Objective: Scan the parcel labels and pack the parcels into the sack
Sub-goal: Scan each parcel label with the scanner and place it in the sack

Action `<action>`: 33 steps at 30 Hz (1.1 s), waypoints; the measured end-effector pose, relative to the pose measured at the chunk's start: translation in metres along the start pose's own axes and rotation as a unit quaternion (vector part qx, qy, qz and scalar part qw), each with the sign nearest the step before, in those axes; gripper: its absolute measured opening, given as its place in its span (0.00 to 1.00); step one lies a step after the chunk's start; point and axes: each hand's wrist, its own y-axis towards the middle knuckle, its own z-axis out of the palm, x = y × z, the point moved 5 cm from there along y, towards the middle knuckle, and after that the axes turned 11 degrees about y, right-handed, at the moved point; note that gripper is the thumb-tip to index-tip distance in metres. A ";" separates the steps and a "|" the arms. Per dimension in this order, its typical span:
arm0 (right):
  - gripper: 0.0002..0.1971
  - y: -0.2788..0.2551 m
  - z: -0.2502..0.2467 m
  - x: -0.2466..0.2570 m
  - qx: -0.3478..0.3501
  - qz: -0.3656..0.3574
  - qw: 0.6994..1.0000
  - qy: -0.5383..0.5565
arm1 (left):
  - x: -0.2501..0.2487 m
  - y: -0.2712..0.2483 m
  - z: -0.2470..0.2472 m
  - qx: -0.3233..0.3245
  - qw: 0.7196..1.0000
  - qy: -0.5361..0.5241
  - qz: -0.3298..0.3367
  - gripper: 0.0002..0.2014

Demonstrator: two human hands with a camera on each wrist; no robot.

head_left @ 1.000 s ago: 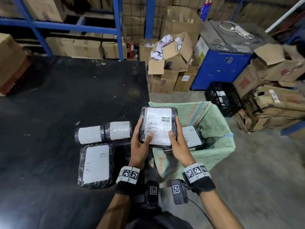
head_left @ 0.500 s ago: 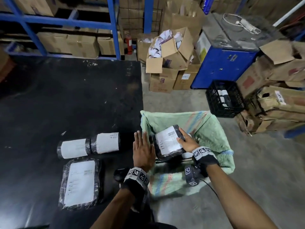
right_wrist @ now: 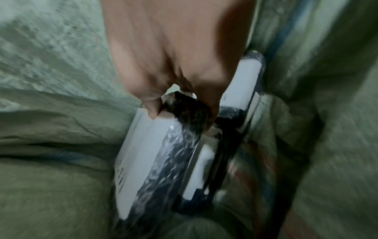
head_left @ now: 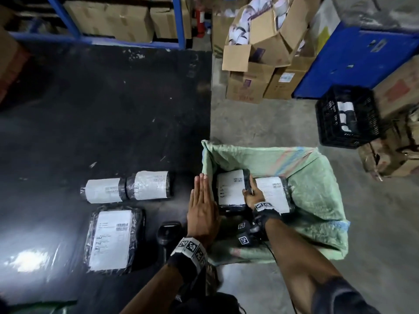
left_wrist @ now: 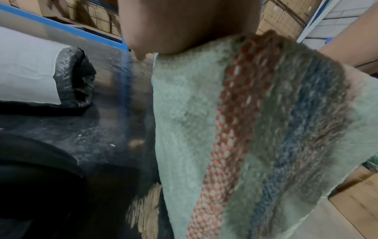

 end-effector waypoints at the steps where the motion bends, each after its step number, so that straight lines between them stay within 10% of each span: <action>1: 0.34 0.001 0.004 -0.008 -0.005 0.014 1.000 -0.008 | 0.000 0.001 0.002 -0.003 1.000 0.004 -0.001 0.35; 16: 0.29 -0.009 -0.026 0.039 0.095 0.082 0.984 -0.126 | 0.001 0.001 -0.015 0.050 0.998 0.023 -0.005 0.40; 33: 0.24 -0.217 0.027 0.175 0.088 -0.264 0.936 -0.215 | 0.122 -0.043 -0.161 -0.029 0.991 -0.071 -0.113 0.19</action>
